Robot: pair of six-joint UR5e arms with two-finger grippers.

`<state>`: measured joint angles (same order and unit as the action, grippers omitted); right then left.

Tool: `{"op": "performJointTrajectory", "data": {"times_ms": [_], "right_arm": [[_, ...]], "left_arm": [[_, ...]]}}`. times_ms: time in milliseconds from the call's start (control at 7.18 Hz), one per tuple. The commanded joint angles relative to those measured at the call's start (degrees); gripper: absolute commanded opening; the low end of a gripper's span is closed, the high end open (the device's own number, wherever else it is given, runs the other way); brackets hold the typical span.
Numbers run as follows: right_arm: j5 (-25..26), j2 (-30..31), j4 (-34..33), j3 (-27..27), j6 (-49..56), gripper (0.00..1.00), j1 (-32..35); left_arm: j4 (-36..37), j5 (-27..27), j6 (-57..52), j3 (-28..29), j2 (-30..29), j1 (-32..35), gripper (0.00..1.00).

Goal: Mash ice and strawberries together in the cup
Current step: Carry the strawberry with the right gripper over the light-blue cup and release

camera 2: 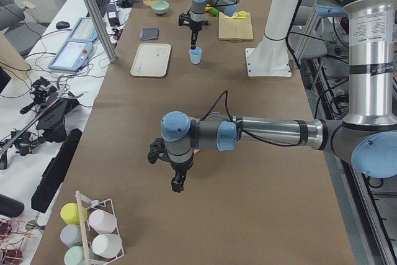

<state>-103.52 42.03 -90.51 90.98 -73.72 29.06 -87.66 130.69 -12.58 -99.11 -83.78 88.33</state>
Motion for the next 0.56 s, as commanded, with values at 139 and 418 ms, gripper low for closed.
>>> {"op": "performJointTrajectory", "data": {"times_ms": [139, 418], "right_arm": [[-0.46, -0.37, -0.2, 0.42, -0.29, 0.99, -0.76], [-4.3, -0.28, -0.55, 0.43, -0.29, 0.99, 0.28]], "left_arm": [[-0.14, 0.0, 0.01, -0.12, -0.07, 0.0, 1.0], [-0.14, -0.09, 0.01, 0.23, -0.07, 0.0, 1.0]]}}
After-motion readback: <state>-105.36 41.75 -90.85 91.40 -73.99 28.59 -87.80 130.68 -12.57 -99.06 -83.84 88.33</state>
